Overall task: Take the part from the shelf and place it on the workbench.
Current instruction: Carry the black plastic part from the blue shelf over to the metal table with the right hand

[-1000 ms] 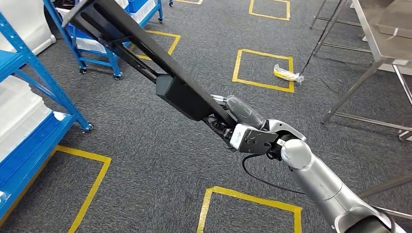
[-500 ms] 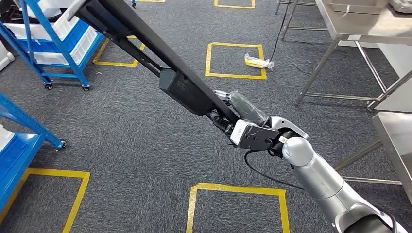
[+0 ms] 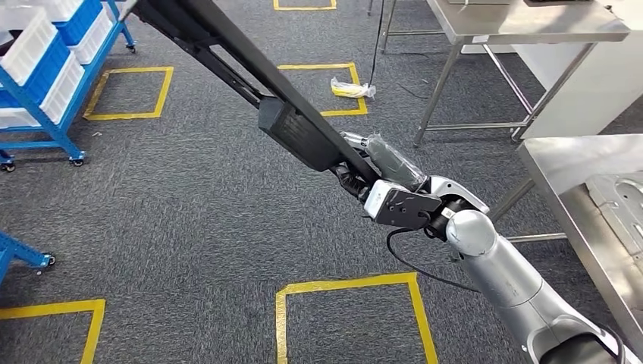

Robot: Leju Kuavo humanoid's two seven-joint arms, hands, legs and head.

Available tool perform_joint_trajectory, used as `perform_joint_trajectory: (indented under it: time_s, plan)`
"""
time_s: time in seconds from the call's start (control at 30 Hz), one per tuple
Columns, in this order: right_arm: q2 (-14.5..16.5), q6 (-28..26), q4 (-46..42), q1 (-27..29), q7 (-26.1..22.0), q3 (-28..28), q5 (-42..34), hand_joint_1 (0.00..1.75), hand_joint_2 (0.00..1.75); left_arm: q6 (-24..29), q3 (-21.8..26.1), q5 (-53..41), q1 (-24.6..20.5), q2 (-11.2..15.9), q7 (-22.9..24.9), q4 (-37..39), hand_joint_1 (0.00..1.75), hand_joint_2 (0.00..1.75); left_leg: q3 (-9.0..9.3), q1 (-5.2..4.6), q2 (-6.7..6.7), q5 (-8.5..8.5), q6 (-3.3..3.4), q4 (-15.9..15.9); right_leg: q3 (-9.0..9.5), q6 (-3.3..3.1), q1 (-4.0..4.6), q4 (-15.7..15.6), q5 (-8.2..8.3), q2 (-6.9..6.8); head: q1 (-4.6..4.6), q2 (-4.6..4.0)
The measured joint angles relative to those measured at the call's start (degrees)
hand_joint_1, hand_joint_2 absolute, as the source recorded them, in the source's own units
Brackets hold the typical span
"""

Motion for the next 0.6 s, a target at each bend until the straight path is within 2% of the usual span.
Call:
perform_joint_trajectory:
  time_s: [0.03, 0.1, 0.13, 0.17, 0.23, 0.27, 0.33, 0.37, 0.4, 0.43, 0.47, 0.5, 0.53, 0.57, 0.6]
  plan:
    - [0.0, -0.05, 0.01, -0.03, 0.02, 0.0, 0.37, 1.75, 1.75, 0.01, 0.0, -0.03, -0.02, 0.02, -0.01, 0.08, 0.0, 1.75, 0.09, 0.08, 0.65, -0.2, -0.31, 0.11, 2.13, 0.31, -0.36, -3.76, 1.89, -0.72, -0.01, 0.0]
    - [0.04, -0.17, 0.01, -0.22, 0.17, 0.05, 1.3, 1.75, 1.75, 0.04, -0.01, -0.01, -0.07, 0.22, -0.03, 0.16, 0.0, 1.75, 0.27, 0.08, 1.74, -0.7, -1.2, 0.44, 6.04, 0.47, -0.23, -10.77, 4.19, -2.5, -0.01, 0.0]
    - [0.09, -0.27, 0.02, -0.35, 0.35, 0.11, 1.75, 1.75, 1.75, 0.07, 0.0, 0.08, -0.1, 0.34, -0.05, 0.19, 0.0, 1.75, 0.36, 0.04, 2.17, -0.91, -1.69, 0.58, 7.01, 0.27, 0.04, -12.59, 4.52, -3.0, -0.02, 0.0]
    - [0.16, -0.44, 0.03, -0.49, 0.58, 0.2, 2.2, 1.75, 1.75, 0.1, 0.0, 0.18, -0.17, 0.48, -0.06, 0.22, 0.0, 1.75, 0.45, 0.03, 2.58, -1.04, -2.15, 0.65, 7.03, -0.11, 0.44, -12.81, 4.29, -2.91, -0.02, 0.0]
    - [0.34, -1.04, 0.0, -0.8, 1.07, 0.4, 3.24, 1.75, 1.75, 0.15, -0.01, 0.41, -0.43, 0.57, -0.07, 0.34, 0.0, 1.75, 0.74, 0.34, 3.23, -1.35, -2.98, 0.71, 6.91, -1.1, 0.69, -12.84, 4.35, -1.78, -0.03, 0.0]
    - [0.5, -1.41, -0.04, -0.98, 1.27, 0.52, 3.8, 1.75, 1.75, 0.2, -0.01, 0.51, -0.55, 0.63, -0.04, 0.41, 0.0, 1.75, 0.67, 0.57, 2.71, -1.92, -3.25, 1.22, 6.98, -1.64, 0.72, -12.97, 4.39, -1.24, -0.03, 0.0]
    - [0.96, -2.33, -0.14, -1.32, 1.66, 0.79, 5.34, 1.75, 1.75, 0.48, 0.0, 1.09, -0.64, 0.74, 0.02, 0.57, 0.0, 1.75, -1.19, 0.83, 0.14, -4.65, -3.37, 5.45, 7.22, -2.72, 0.75, -13.29, 4.52, -0.32, -0.04, 0.0]
    - [1.41, -3.04, -0.14, -1.47, 2.0, 1.07, 6.57, 1.75, 1.75, 0.94, 0.01, 1.63, -0.66, 0.81, 0.08, 0.8, 0.0, 1.75, -3.03, 0.78, -1.25, -6.45, -3.21, 9.19, 7.21, -3.11, 0.97, -13.31, 4.52, 0.14, -0.04, 0.0]
    - [1.98, -3.93, -0.11, -1.57, 2.53, 1.52, 8.24, 1.75, 1.75, 1.72, 0.01, 2.23, -0.73, 0.89, 0.16, 1.18, 0.0, 1.75, -5.14, 0.67, -2.05, -8.01, -3.06, 13.2, 7.17, -3.42, 1.23, -13.29, 4.53, 0.72, -0.04, 0.0]
    - [2.7, -4.91, -0.05, -1.65, 3.23, 2.18, 10.22, 1.75, 1.75, 2.79, 0.01, 2.82, -0.85, 1.04, 0.25, 1.79, 0.0, 1.75, -6.94, 0.51, -2.41, -8.8, -2.87, 16.34, 7.15, -3.61, 1.53, -13.25, 4.54, 1.42, -0.04, 0.0]
    - [3.56, -6.0, 0.06, -1.76, 4.15, 3.12, 12.48, 1.75, 1.75, 3.99, 0.01, 3.34, -1.02, 1.29, 0.31, 2.66, 0.0, 1.75, -7.93, 0.3, -2.6, -8.39, -2.57, 17.58, 7.13, -3.74, 1.83, -13.19, 4.54, 2.24, -0.04, 0.0]
    - [4.4, -7.02, 0.2, -1.93, 5.06, 4.12, 14.63, 1.75, 1.75, 5.04, 0.01, 3.71, -1.17, 1.62, 0.34, 3.52, 0.0, 1.75, -7.93, 0.04, -2.78, -6.97, -2.17, 16.71, 7.14, -3.81, 2.08, -13.1, 4.53, 3.1, -0.04, 0.0]
    - [5.19, -8.1, 0.36, -2.18, 6.0, 5.15, 16.8, 1.75, 1.75, 5.84, 0.01, 4.02, -1.3, 1.96, 0.36, 4.37, 0.0, 1.75, -6.95, -0.26, -3.2, -4.78, -1.68, 13.86, 7.14, -3.84, 2.25, -12.98, 4.52, 3.93, -0.04, 0.0]
    - [5.9, -9.4, 0.57, -2.55, 7.06, 6.21, 19.22, 1.75, 1.75, 6.35, 0.01, 4.27, -1.38, 2.28, 0.4, 5.08, 0.0, 1.75, -5.43, -0.57, -4.37, -2.57, -1.12, 9.9, 7.1, -3.85, 2.29, -12.84, 4.52, 4.68, -0.04, 0.0]
    - [6.47, -10.89, 0.85, -3.11, 8.2, 7.23, 21.92, 1.75, 1.75, 6.6, 0.01, 4.42, -1.43, 2.53, 0.49, 5.55, 0.0, 1.75, -4.0, -0.72, -5.61, -1.1, -0.7, 6.37, 6.95, -3.81, 2.35, -12.64, 4.52, 5.38, -0.03, 0.0]
